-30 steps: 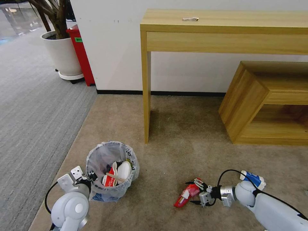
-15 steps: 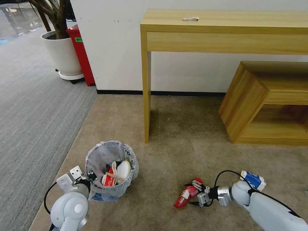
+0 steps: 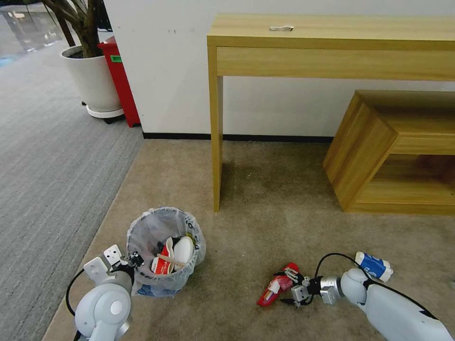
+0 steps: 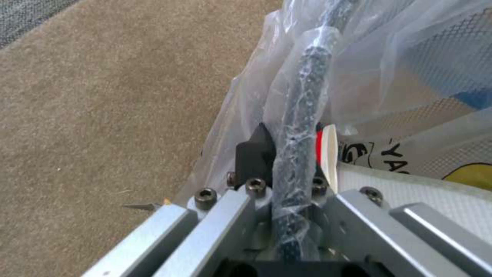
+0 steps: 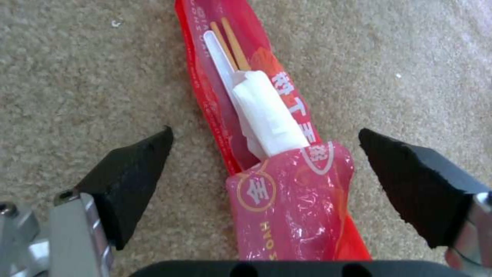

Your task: Pick up the trash bin and place the garbage on the floor into it.

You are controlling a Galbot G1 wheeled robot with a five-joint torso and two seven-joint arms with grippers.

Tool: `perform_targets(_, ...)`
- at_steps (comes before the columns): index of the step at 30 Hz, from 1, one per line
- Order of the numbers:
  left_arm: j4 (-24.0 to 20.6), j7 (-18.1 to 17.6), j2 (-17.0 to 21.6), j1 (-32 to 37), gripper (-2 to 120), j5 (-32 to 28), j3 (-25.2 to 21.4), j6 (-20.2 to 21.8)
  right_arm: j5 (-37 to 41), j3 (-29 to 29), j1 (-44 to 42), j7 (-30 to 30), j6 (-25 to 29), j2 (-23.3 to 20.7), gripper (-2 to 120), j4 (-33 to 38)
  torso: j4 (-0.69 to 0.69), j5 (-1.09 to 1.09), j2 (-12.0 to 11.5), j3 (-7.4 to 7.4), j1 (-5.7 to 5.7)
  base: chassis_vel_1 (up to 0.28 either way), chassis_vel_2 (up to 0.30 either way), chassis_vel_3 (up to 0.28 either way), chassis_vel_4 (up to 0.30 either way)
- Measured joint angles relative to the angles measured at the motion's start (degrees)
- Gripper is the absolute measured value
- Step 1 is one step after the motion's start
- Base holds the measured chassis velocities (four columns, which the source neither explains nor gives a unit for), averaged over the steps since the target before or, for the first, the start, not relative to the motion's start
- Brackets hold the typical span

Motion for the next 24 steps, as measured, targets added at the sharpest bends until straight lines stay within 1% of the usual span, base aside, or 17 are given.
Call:
perform_targets(16, -0.9, 0.0, 0.3, 0.4, 0, -0.2, -0.3, -0.2, -1.6, -0.2, 2.0, 3.1, -1.6, 0.7, 89, -2.8, 0.00, 0.01, 0.0, 0.00, 0.00, 0.000, 0.000, 0.000, 0.000)
perform_targets(24, -0.9, 0.0, 0.4, 0.3, 0, -0.3, -0.3, -0.2, -1.9, -0.9, 3.1, 3.4, -1.6, 1.0, 88, -4.0, 0.00, 0.01, 0.0, 0.00, 0.00, 0.000, 0.000, 0.000, 0.000)
